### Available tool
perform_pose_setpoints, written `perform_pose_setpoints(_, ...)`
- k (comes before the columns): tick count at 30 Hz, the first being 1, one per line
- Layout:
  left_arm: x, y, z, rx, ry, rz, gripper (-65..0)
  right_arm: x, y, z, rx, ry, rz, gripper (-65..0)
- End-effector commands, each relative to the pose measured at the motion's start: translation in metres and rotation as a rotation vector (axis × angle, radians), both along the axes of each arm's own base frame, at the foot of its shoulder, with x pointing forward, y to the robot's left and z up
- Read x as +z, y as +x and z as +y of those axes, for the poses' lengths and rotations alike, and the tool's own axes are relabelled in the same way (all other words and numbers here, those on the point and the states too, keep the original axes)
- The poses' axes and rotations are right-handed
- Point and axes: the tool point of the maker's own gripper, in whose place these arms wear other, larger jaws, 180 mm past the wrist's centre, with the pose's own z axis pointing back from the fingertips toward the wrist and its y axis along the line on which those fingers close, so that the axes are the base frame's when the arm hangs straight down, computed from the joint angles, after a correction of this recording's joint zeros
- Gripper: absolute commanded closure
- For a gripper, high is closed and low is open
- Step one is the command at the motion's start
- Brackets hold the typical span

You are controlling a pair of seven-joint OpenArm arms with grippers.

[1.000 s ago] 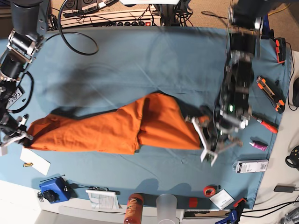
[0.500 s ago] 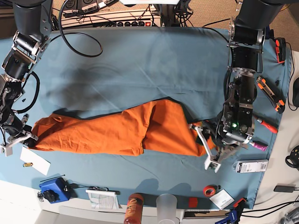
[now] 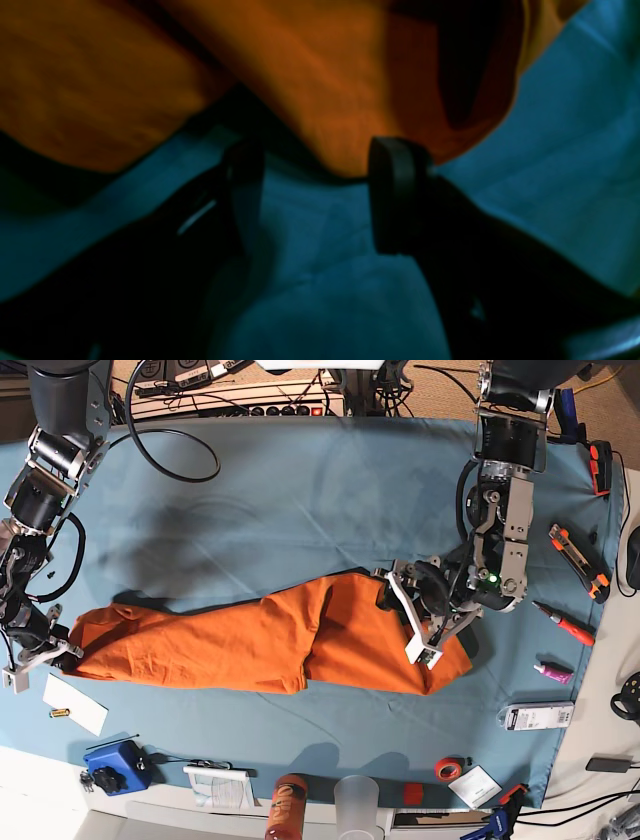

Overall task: Layout the t-shirt on the table in an organized manner, then fold the t-shirt properly
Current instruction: 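Lift the shirt with the left gripper and drag it away from the right gripper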

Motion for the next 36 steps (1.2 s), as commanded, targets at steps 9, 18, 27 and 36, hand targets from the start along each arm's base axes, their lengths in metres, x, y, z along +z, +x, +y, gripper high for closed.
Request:
perform_pose_setpoints(9, -0.001, 0.023, -0.009, 0.069, -0.002, -0.034, -33.6, 0.029, 0.008, -0.010, -0.009, -0.017, -0.068, 0.0)
perform_pose_setpoints(18, -0.023, 0.014, -0.013, 0.067, -0.040, 0.062, -31.1, 0.029, 0.009, -0.009, -0.007, -0.012, -0.073, 0.0)
perform_pose_setpoints(27, -0.006, 0.001, -0.066, -0.044, -0.195, 0.087, 0.0, 0.029, 0.009, -0.009, -0.007, -0.011, -0.074, 0.0)
perform_pose_setpoints(36, 0.029, -0.027, -0.097, -0.191, -0.310, 0.090, 0.0, 0.034, 0.012, -0.010, -0.010, -0.015, -0.107, 0.0)
